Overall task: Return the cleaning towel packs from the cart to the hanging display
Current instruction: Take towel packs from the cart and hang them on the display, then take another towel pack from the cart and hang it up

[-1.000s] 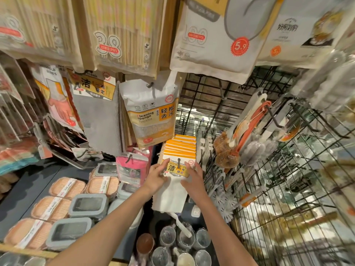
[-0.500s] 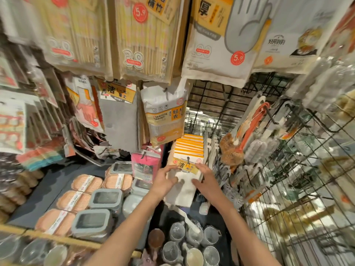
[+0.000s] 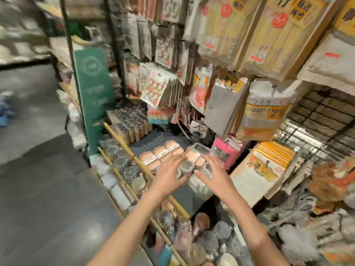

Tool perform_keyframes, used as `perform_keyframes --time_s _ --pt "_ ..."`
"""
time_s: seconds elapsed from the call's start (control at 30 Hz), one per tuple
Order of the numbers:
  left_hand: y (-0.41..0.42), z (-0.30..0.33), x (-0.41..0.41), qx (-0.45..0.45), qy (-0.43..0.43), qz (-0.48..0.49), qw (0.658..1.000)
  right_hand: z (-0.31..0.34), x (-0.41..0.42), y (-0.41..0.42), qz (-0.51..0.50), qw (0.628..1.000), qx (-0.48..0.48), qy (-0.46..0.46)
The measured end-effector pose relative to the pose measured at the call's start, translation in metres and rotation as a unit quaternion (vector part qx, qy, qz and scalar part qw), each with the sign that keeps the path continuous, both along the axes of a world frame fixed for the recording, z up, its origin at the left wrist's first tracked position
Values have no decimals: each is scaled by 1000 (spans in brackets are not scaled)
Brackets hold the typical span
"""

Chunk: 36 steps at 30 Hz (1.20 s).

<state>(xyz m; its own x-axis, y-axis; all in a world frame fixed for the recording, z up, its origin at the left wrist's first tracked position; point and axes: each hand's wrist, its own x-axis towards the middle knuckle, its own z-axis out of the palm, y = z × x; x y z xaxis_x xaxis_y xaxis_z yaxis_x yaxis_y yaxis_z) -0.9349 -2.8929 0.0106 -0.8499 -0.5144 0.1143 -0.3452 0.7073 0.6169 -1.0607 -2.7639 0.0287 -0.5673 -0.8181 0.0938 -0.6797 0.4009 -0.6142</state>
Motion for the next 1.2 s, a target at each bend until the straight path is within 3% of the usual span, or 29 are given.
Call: perform_keyframes --time_s 0.27,0.5,0.83,1.0,1.2 --pt "-62 3 168 14 37 218 975 7 127 -118 212 977 15 13" --pt "-126 10 338 -6 39 386 922 16 281 -236 383 923 4 45" --pt "-180 14 583 40 111 567 816 6 526 -358 552 831 3 70" --pt "-179 8 677 49 87 626 774 -4 625 -387 624 776 25 90" --pt "-156 -18 755 68 94 729 674 -21 728 -412 706 703 18 84"
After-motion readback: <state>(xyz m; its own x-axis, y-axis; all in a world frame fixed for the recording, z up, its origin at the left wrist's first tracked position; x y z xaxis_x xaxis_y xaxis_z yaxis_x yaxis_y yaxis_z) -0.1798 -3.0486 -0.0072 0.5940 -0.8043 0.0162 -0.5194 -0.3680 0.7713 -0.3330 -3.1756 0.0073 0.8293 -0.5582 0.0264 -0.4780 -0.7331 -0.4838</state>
